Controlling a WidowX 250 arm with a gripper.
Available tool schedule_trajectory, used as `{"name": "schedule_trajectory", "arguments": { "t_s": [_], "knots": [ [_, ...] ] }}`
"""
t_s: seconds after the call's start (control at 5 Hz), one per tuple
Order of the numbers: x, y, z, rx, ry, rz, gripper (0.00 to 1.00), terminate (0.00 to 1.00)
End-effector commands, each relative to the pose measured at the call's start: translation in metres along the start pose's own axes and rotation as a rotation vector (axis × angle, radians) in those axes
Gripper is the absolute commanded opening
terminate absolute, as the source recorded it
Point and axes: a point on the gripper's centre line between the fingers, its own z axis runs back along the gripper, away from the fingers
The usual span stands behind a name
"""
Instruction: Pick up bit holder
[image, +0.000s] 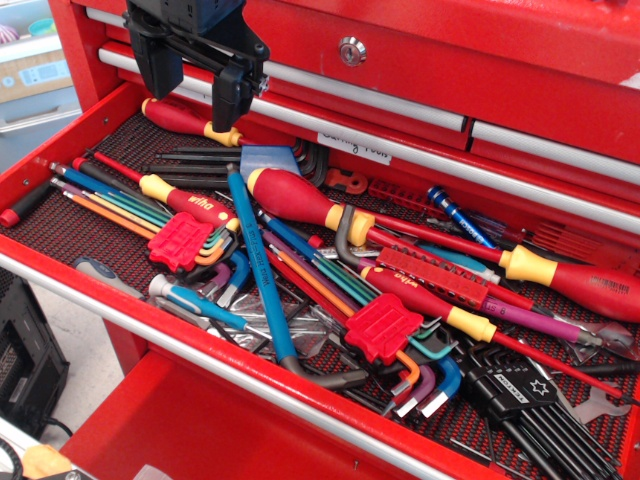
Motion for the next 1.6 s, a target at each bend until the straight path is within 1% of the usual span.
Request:
{"name": "schedule_trajectory", "arguments": {
  "t_s": [0.0, 0.2, 0.4, 0.6, 0.8, 1.0, 1.2, 1.4],
  "knots": [
    [0.000, 0.000, 0.000, 0.000, 0.000, 0.000, 1.00, 0.00],
    [0.005, -0.048, 0.004, -0.017, -0.006, 0.259, 1.00, 0.00],
    [0.012, -0.087, 0.012, -0.030, 0.002, 0.516, 1.00, 0.00],
    [0.016, -0.131, 0.015, -0.076, 0.007, 0.778, 1.00, 0.00],
    [0.021, -0.162, 0.006, -0.108, 0.025, 1.037, 1.00, 0.00],
    [0.030, -0.182, -0.007, -0.061, -0.026, 1.287, 1.00, 0.00],
    [0.041, -0.183, -0.019, -0.054, 0.002, 1.443, 1.00, 0.00],
    [0.050, -0.186, -0.031, -0.088, 0.028, 1.473, 1.00, 0.00]
  ]
}}
